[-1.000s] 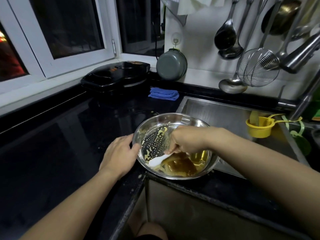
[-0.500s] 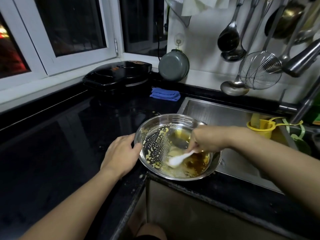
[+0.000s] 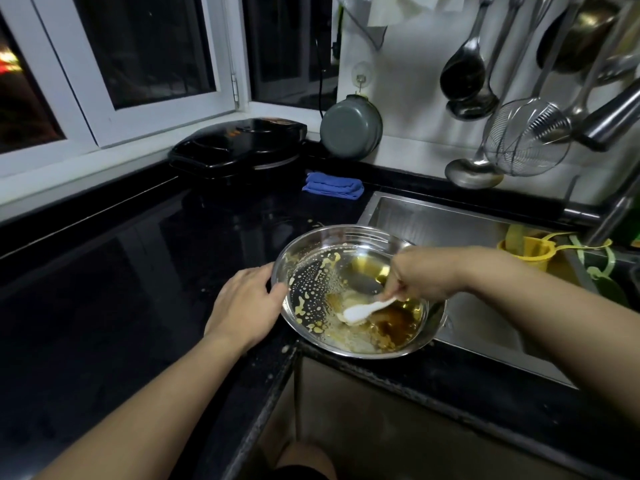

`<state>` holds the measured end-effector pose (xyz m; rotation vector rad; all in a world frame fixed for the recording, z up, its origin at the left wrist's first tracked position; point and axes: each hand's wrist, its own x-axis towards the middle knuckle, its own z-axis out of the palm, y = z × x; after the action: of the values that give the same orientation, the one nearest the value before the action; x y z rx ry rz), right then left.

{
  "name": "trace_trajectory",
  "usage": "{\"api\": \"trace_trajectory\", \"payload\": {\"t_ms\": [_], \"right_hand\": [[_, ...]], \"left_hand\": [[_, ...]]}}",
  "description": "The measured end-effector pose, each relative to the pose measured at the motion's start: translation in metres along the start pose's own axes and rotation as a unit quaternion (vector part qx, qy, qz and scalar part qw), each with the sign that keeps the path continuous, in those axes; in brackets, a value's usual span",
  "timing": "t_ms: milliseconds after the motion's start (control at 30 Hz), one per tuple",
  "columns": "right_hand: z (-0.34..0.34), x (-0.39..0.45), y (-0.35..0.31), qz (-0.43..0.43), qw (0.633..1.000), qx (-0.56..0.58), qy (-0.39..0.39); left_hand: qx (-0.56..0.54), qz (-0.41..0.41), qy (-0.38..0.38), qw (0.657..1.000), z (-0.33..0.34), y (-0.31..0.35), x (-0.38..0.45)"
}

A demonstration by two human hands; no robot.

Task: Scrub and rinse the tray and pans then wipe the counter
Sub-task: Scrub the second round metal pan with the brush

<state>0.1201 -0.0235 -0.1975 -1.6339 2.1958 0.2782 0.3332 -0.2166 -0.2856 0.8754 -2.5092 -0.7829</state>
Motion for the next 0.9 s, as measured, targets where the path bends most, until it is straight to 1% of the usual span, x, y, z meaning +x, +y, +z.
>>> {"api": "trace_trajectory", "payload": {"t_ms": [133, 167, 200, 233, 300, 367, 400, 467, 533, 567, 600, 667, 767, 800, 833, 900], "right_hand": [[-0.001, 0.019, -0.003, 0.042, 0.993, 0.0, 0.113], [-0.003, 0.02, 0.0, 0.05, 0.991, 0.0, 0.128], [-0.004, 0.018, 0.004, 0.05, 0.991, 0.003, 0.126], [-0.003, 0.013, 0.007, 0.04, 0.994, 0.007, 0.104], [0.001, -0.002, 0.009, 0.015, 1.0, 0.013, 0.023], [0.007, -0.016, 0.003, -0.009, 1.0, 0.0, -0.028], [0.008, -0.021, 0.001, -0.015, 1.0, -0.005, -0.022], [0.006, -0.015, 0.006, 0.014, 0.999, -0.017, 0.029], [0.002, -0.009, 0.012, 0.076, 0.992, -0.043, 0.088], [-0.001, -0.006, 0.012, 0.093, 0.989, -0.052, 0.103], [-0.002, -0.006, 0.011, 0.095, 0.988, -0.054, 0.107], [0.001, -0.007, 0.005, 0.064, 0.993, -0.051, 0.085], [0.006, -0.015, -0.025, -0.04, 0.999, -0.006, 0.03], [0.007, -0.014, -0.031, -0.056, 0.998, 0.009, 0.025], [0.007, -0.012, -0.033, -0.042, 0.999, 0.003, 0.031], [0.001, -0.006, -0.025, 0.043, 0.996, -0.05, 0.057]], "left_hand": [[0.0, -0.002, -0.007, 1.0, -0.001, -0.001, 0.0], [0.001, -0.002, -0.006, 1.0, -0.002, 0.0, 0.0], [0.0, -0.002, -0.004, 1.0, -0.002, 0.0, 0.0], [0.0, 0.002, -0.002, 1.0, -0.003, 0.001, -0.001], [-0.001, 0.01, -0.002, 1.0, -0.002, 0.003, -0.002], [0.003, 0.009, -0.005, 1.0, -0.002, 0.002, -0.002], [0.006, -0.001, -0.009, 1.0, -0.001, 0.001, -0.001], [0.012, -0.019, -0.02, 1.0, -0.001, 0.0, -0.001], [0.014, 0.004, -0.024, 1.0, -0.001, 0.0, -0.003], [0.012, 0.026, -0.027, 0.999, -0.001, 0.0, -0.004], [0.006, 0.048, -0.03, 0.998, -0.001, -0.002, -0.005], [-0.013, 0.082, -0.031, 0.996, -0.001, -0.005, -0.006], [-0.015, 0.11, -0.016, 0.994, -0.001, -0.009, -0.005], [-0.008, 0.114, -0.018, 0.993, -0.001, -0.009, -0.004], [-0.002, 0.117, -0.021, 0.993, 0.0, -0.009, -0.003], [0.008, 0.121, -0.022, 0.992, 0.002, -0.01, -0.002]]}}
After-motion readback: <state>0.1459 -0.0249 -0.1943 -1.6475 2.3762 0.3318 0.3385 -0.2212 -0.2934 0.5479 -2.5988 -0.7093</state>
